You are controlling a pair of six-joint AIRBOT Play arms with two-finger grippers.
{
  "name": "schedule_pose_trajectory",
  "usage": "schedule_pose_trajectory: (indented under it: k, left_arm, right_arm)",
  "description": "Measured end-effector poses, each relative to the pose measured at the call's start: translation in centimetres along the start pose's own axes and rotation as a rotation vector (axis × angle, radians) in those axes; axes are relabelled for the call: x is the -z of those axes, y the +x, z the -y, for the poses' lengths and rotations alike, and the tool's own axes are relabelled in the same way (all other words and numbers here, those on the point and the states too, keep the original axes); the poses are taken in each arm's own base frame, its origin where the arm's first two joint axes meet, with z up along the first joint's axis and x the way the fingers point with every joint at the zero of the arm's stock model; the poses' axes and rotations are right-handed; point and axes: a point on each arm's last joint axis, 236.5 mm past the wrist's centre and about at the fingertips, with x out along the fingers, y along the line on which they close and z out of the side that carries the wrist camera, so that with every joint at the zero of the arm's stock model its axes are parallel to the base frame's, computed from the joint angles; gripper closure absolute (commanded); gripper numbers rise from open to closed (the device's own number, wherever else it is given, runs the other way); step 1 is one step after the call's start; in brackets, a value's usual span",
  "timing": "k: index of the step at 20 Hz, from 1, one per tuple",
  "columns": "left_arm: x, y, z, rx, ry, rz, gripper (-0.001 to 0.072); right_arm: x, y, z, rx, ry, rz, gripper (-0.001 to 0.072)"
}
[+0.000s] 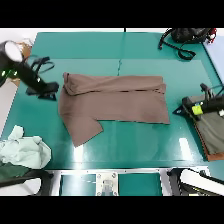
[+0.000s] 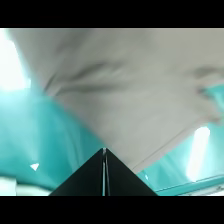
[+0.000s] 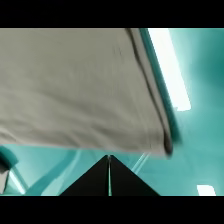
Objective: Fold the shirts.
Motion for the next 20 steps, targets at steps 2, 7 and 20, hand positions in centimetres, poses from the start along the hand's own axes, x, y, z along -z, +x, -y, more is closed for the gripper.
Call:
schedule_pose_trajectory:
  k: [2,7,20]
  left_arm:
    - [2.8,1.3,-0.8,-0.025,-0.039,0.036,0.0264]
    - [7.6,7.8,-1.2,0.021,-0.163,0.045,0.0241]
    - [8.4,16.3,4.1,0.227,-0.218,0.000,0.0679]
  right_arm:
    - [2.3,1.1,0.7,-0.001,0.036,0.006,0.0345]
    - [4.6,4.3,1.2,-0.014,0.079,0.031,0.0348]
    - [1.5,8.9,-3.4,-0.129,0.143,0.157,0.0348]
